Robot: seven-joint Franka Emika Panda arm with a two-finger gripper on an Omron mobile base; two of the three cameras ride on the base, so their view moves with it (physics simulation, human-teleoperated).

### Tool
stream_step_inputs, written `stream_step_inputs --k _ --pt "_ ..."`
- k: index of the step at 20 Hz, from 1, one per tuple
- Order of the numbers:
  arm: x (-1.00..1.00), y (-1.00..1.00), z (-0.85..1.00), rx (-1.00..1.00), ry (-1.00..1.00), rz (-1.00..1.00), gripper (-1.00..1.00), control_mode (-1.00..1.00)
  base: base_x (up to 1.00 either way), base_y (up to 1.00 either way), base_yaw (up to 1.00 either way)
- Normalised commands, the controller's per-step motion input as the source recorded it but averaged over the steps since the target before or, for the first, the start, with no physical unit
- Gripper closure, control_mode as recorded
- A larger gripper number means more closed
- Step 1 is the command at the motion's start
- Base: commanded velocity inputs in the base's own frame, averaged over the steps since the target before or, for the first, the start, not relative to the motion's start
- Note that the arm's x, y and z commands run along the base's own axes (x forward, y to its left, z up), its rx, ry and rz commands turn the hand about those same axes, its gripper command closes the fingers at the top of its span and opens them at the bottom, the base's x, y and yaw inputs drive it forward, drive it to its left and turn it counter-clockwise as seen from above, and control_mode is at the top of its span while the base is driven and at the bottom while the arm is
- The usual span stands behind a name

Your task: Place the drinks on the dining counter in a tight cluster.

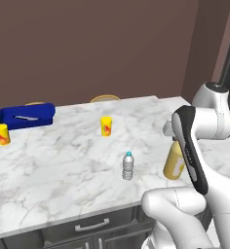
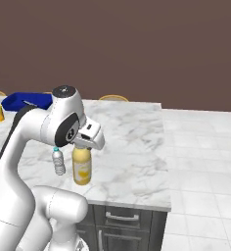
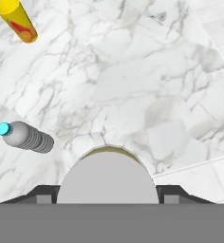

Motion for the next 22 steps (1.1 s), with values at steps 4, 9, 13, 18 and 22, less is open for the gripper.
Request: stream_step_inputs --k 4,9,13,18,22 --pt "0.00 0.00 0.00 0.00 0.00 0.00 1.00 1.00 0.00 0.00 0.00" --pt "0.02 -0.01 0.00 0.00 0.00 0.00 1.00 -1.00 0.00 -0.02 0.00" --pt "0.23 -0.02 -0.01 0.00 0.00 0.00 1.00 -1.00 0.00 0.00 0.00" --pt "0.36 0.02 -0.03 0.00 0.00 0.00 1.00 -1.00 0.00 0.00 0.00" --pt "0.46 0.18 -0.10 -0.01 0.04 0.00 1.00 -1.00 0.00 0.00 0.00"
